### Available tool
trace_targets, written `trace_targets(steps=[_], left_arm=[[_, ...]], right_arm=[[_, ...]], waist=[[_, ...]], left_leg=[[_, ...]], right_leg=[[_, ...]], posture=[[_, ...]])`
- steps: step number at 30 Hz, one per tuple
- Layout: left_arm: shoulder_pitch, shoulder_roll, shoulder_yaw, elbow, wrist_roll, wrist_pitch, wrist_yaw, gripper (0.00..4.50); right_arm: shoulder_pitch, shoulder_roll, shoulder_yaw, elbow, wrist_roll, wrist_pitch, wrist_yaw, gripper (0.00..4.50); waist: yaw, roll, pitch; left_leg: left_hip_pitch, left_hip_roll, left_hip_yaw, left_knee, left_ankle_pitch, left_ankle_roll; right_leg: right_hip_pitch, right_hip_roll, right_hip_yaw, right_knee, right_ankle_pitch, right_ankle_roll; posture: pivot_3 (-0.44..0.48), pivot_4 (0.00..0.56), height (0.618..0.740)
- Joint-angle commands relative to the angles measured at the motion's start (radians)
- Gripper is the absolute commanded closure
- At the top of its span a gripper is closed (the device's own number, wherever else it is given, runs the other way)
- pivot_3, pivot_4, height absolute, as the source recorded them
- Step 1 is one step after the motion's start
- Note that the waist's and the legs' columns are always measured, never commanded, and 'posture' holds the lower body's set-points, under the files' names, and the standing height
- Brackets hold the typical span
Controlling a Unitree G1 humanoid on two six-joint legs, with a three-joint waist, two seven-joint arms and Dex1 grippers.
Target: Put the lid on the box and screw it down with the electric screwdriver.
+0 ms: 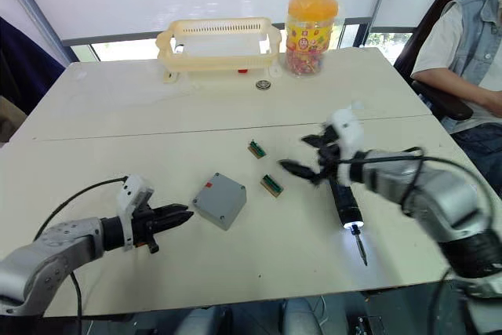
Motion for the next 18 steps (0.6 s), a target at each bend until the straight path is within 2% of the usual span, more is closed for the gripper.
trace_targets(steps=[1,7,12,18], left_arm=[[0.014,-0.01,-0.022,-0.068,-0.004,0.011,0.039,3.43],[0.045,0.002,-0.055,-0.095,-0.003,0.022,0.039,3.43],[0.018,-0.026,-0.088,-0.066,0.03,-0.001,0.07,3.43],[-0.031,-0.037,-0.102,0.006,0.091,-0.052,0.093,3.43]], right_arm=[[-0.058,0.093,0.092,0.055,-0.224,-0.12,0.039,0.05],[-0.099,0.209,0.153,0.136,-0.41,-0.176,0.092,0.05],[-0.111,0.25,0.182,0.211,-0.539,-0.226,0.138,0.05],[-0.087,0.288,0.176,0.183,-0.574,-0.228,0.216,0.05]], waist=[[0.002,0.0,0.0],[-0.001,-0.002,-0.001],[0.0,-0.002,-0.001],[-0.001,-0.002,-0.001]], left_leg=[[0.0,-0.001,0.0,0.001,0.0,-0.001],[0.0,-0.001,-0.001,0.001,0.001,-0.002],[0.0,-0.002,-0.002,0.001,0.001,-0.002],[0.0,-0.002,-0.001,0.001,0.002,-0.003]], right_leg=[[0.0,0.0,0.0,0.0,0.001,-0.001],[0.0,-0.001,0.001,0.0,0.002,-0.001],[0.0,0.0,0.0,0.0,0.003,-0.002],[-0.001,0.001,0.0,0.002,0.003,-0.002]], posture=[[0.0,0.15,0.74],[0.0,0.15,0.74],[0.0,0.15,0.74],[0.0,0.15,0.74]])
